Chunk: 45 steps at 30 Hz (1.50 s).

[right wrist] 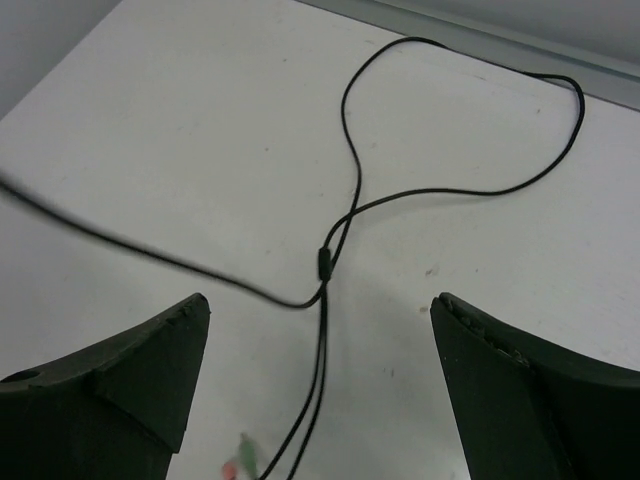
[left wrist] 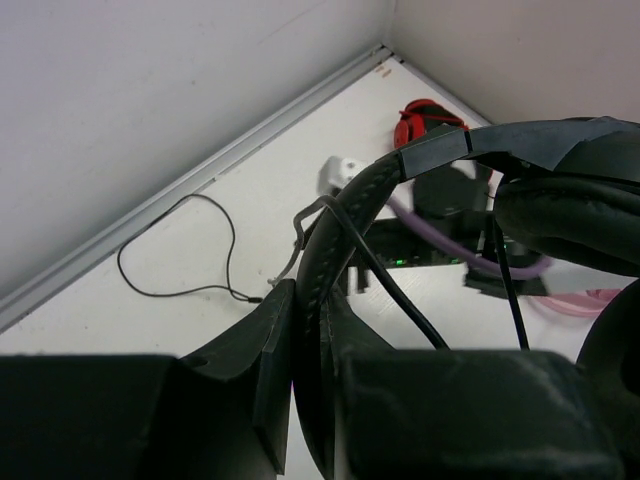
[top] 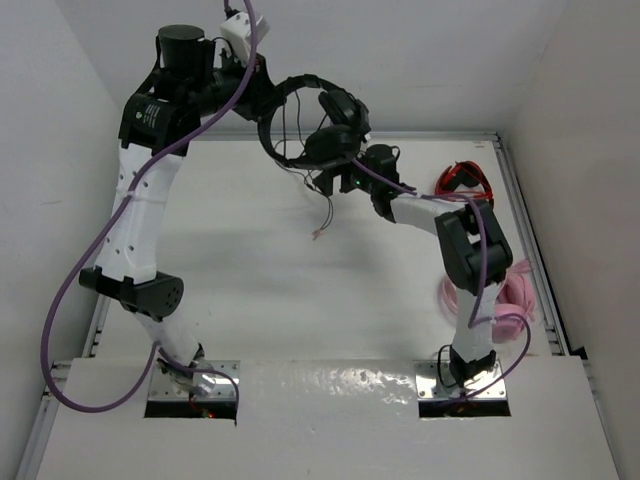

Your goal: Wrap the headphones

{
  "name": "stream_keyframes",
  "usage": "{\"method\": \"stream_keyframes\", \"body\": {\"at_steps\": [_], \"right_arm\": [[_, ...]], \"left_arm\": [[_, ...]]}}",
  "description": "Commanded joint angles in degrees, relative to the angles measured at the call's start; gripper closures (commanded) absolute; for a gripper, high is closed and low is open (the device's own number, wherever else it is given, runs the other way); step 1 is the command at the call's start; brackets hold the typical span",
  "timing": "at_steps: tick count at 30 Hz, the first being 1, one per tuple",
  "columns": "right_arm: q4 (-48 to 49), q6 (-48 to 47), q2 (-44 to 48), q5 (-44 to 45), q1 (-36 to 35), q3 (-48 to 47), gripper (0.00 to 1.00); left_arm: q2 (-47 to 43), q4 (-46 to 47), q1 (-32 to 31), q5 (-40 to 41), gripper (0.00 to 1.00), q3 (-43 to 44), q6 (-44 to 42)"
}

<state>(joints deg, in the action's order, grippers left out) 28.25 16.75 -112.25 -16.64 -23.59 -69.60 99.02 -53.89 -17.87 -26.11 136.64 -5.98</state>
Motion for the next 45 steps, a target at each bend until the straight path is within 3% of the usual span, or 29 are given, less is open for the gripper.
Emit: {"method": "stream_keyframes", "body": {"at_steps": [1,10,16,23,25,29,34,37,38,39,41,42,44,45], "right_arm": [[1.72,1.69,-6.04,1.36,-0.31,-9.74,0.11],[5.68,8.21,-16.42,-2.68,-2.68,-19.51,0.23],[6.91,2.86,-9.41,-0.67,-2.07,-7.77,0.28],[1.73,-6.02,-0.17,-3.13,-1.01,0.16,0.32],[1.54,-7.34,1.41,-3.92,-1.10,1.83,0.30],[4.44,-6.29,-0.42,-5.33,-2.24,0.97,0.13],[9.33,1.49,-8.06,-4.63,-4.09,-7.91,0.07],[10.69,5.21,-13.42,-1.66,-5.14,-13.77,0.09],[10.51,5.74,-16.22,-0.68,-5.58,-15.63,0.11],[10.42,6.70,-17.73,0.55,-6.02,-19.04,0.25],[12.34,11.70,-22.02,2.05,-6.46,-22.14,0.43],[13.31,15.99,-23.36,2.40,-6.81,-24.50,0.67],[16.91,20.23,-24.86,6.69,-7.17,-25.23,0.93],[19.88,23.90,-24.78,9.32,-7.17,-23.06,1.00]], "left_arm": [[0.20,5.20,0.64,-0.52,1.00,3.63,3.52],[2.05,6.16,1.61,0.27,1.00,4.16,4.48],[2.75,6.25,2.40,1.41,1.00,4.51,4.13],[3.72,6.51,2.58,1.32,1.00,6.09,4.04],[3.90,6.25,2.66,1.06,1.00,6.36,3.87],[4.60,6.07,2.58,0.80,1.00,7.06,4.04],[4.95,6.87,2.58,0.53,1.00,7.06,5.01],[5.21,7.22,2.75,0.88,1.00,7.15,5.45],[5.30,7.22,2.84,0.71,1.00,7.24,5.45],[5.48,7.39,2.93,0.71,1.00,7.24,5.45],[5.74,7.39,2.93,0.44,1.00,7.15,5.45],[5.83,7.39,3.10,0.44,1.00,7.15,5.45],[5.83,7.04,3.28,1.23,1.00,6.54,5.45],[5.66,6.69,3.28,1.93,1.00,6.36,4.93]]}}
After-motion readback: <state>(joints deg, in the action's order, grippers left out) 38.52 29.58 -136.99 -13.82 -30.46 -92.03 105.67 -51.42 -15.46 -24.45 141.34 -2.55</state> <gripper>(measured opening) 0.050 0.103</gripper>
